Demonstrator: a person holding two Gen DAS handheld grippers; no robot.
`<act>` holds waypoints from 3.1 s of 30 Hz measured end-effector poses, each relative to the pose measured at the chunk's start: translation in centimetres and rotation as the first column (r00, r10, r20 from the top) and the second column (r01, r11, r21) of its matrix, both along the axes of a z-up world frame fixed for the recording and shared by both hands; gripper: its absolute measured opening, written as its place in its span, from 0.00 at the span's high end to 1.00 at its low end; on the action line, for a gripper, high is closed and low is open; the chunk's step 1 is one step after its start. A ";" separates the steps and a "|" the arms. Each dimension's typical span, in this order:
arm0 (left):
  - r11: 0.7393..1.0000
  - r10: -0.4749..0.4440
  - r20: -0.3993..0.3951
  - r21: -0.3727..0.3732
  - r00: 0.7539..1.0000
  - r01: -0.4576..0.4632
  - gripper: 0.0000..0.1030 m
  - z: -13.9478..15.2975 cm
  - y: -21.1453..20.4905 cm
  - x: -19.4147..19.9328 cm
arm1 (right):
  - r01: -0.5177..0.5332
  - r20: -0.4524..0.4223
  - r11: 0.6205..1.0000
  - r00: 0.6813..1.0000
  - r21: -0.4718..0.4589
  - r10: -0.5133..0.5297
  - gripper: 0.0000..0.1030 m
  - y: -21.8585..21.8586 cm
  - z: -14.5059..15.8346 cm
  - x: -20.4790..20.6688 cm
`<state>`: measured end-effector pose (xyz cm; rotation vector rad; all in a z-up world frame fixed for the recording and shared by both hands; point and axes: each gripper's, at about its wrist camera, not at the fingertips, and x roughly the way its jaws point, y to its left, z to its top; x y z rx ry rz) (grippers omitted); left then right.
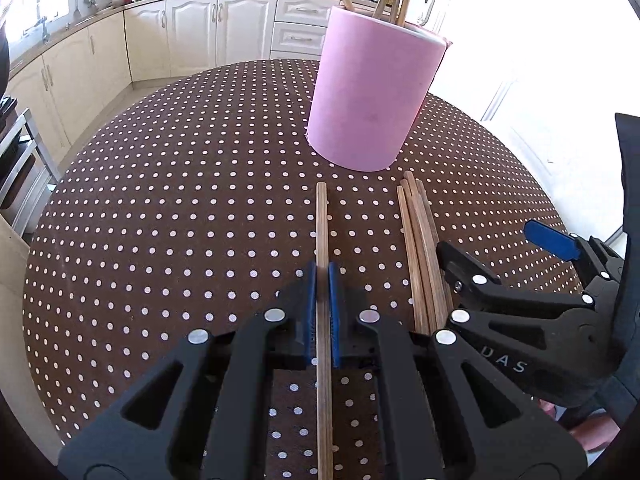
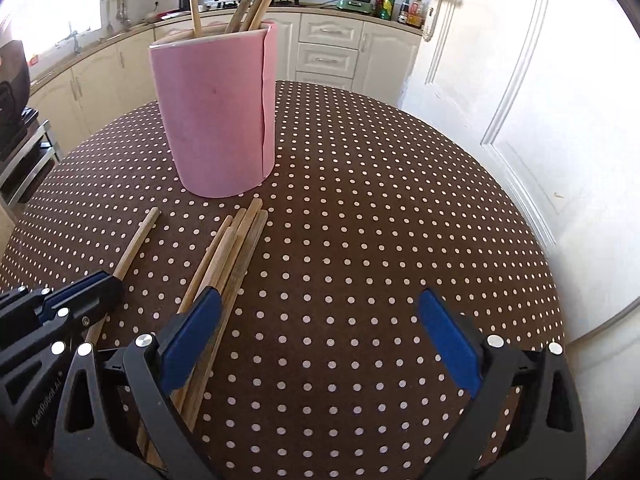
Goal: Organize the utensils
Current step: 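Close the left tool on one chopstick from the pile, then close the right tool on a chopstick while the left tool holds its chopstick, then lift both held chopsticks and carry them over the pink cup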
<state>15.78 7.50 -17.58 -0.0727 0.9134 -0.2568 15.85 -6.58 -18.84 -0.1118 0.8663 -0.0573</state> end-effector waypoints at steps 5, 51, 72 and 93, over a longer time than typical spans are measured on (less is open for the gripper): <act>0.999 -0.008 -0.003 -0.036 1.000 0.007 0.93 0.0 0.6 -0.3 | 0.020 -0.019 1.000 1.000 -0.016 -0.020 0.08 1.0 0.1 0.1; 0.994 -0.011 0.025 -0.109 1.000 0.013 0.94 1.7 2.1 1.5 | -0.139 0.018 0.960 0.990 0.243 0.139 0.96 -1.0 2.2 -1.0; 0.992 0.012 0.190 -0.126 0.982 0.012 0.94 8.3 1.1 0.4 | -0.150 0.210 0.941 0.974 0.303 0.088 0.96 -2.9 7.8 -2.5; 0.996 0.037 0.336 -0.093 0.941 -0.006 0.94 14.2 -0.4 0.1 | -0.204 0.363 0.934 0.928 0.294 0.089 0.96 -2.7 13.0 -2.5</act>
